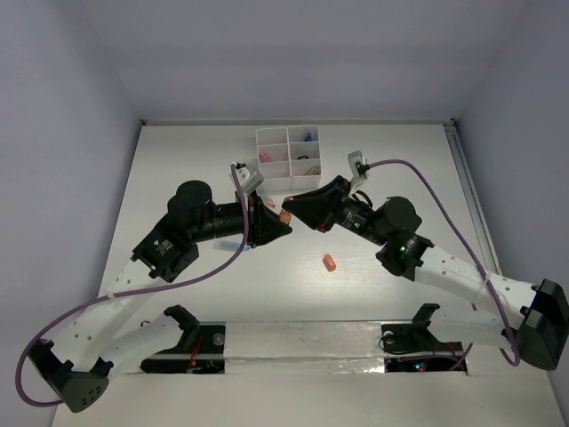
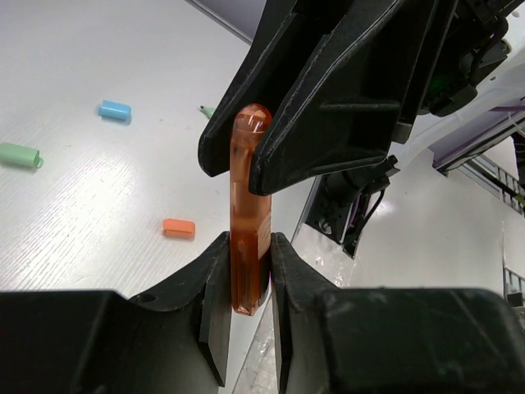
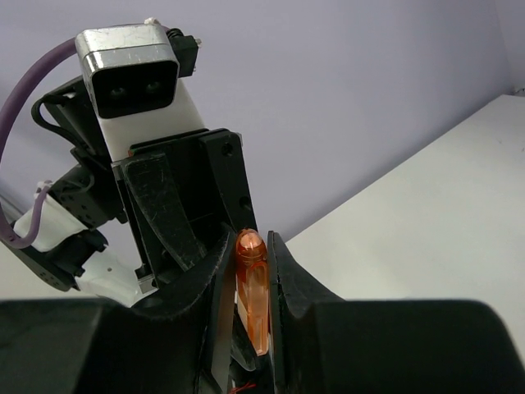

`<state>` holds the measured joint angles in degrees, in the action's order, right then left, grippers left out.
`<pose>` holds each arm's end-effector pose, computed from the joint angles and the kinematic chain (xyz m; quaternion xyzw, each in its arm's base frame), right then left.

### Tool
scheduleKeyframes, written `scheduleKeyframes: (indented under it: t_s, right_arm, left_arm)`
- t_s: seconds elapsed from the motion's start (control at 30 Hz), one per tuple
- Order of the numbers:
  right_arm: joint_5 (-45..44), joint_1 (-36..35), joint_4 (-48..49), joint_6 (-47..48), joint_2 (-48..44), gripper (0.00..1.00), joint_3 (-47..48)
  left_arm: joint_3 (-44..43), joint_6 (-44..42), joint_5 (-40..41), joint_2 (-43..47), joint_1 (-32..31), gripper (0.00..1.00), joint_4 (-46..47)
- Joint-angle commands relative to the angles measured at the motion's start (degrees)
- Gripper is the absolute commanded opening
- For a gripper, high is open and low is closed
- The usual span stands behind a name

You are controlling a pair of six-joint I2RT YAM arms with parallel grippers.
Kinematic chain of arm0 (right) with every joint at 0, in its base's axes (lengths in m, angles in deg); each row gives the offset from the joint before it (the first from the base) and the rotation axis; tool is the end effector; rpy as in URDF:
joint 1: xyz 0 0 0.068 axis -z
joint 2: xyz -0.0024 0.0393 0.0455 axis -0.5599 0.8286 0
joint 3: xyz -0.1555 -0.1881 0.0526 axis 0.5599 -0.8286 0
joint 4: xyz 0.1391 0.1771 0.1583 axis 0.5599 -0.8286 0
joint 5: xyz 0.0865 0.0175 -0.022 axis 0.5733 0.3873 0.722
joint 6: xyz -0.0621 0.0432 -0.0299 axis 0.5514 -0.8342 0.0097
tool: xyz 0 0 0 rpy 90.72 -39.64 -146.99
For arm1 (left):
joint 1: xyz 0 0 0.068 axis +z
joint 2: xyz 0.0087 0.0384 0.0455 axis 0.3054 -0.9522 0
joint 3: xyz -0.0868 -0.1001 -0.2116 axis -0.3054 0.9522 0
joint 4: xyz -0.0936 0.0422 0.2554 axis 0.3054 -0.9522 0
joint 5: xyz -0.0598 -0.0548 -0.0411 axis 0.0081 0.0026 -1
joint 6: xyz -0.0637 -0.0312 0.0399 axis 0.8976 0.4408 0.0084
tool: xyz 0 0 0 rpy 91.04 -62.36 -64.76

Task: Sort the stationery into containers
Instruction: Close the pen cap on the pen, then place the pen in the storage box.

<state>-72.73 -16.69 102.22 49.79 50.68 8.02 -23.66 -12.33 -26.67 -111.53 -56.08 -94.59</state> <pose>0.1830 0.2555 0.3377 -0.1894 0.5777 0.6051 0.5140 0.1702 -0.1861 0.3776 0.3413 0.6306 -0.4923 0.4935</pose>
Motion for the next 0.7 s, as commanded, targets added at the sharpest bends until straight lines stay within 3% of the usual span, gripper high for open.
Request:
scheduleKeyframes:
  t_s: [0.0, 0.17, 0.2, 0.23, 0.43, 0.53, 0.67]
  right_arm:
    - [16.14, -3.93, -27.27, 0.92, 4.23, 0.00, -7.55]
    - [15.79, 1.42, -26.31, -0.75, 2.04, 0.00, -8.44]
    - [15.79, 2.91, -26.13, -0.93, 1.17, 0.00, -7.91]
    - [15.70, 4.41, -25.78, -1.19, 0.99, 0.00, -6.08]
    - [17.19, 15.40, -19.81, -3.82, 7.64, 0.00, 4.47]
    - [16.75, 18.74, -16.82, -4.53, 12.30, 0.00, 11.32]
    - [15.70, 19.98, -13.82, -2.88, 22.48, 0.00, 21.67]
  left_arm:
    - [-10.42, 0.36, 11.76, 2.76, 2.36, 0.00, 33.81]
    - [-6.91, 1.32, 12.38, 5.91, 2.36, 0.00, 30.74]
    - [-4.63, 1.67, 12.20, 6.44, 2.36, 0.06, 29.34]
    - [-3.48, 2.28, 12.63, 7.15, 2.36, 0.18, 28.19]
    - [5.14, 3.00, 12.72, 13.91, 2.36, 0.56, 19.67]
    - [7.07, 0.89, 14.21, 18.13, 2.36, 0.68, 13.61]
    - [8.83, -2.01, 19.74, 23.40, 2.36, 0.74, 8.24]
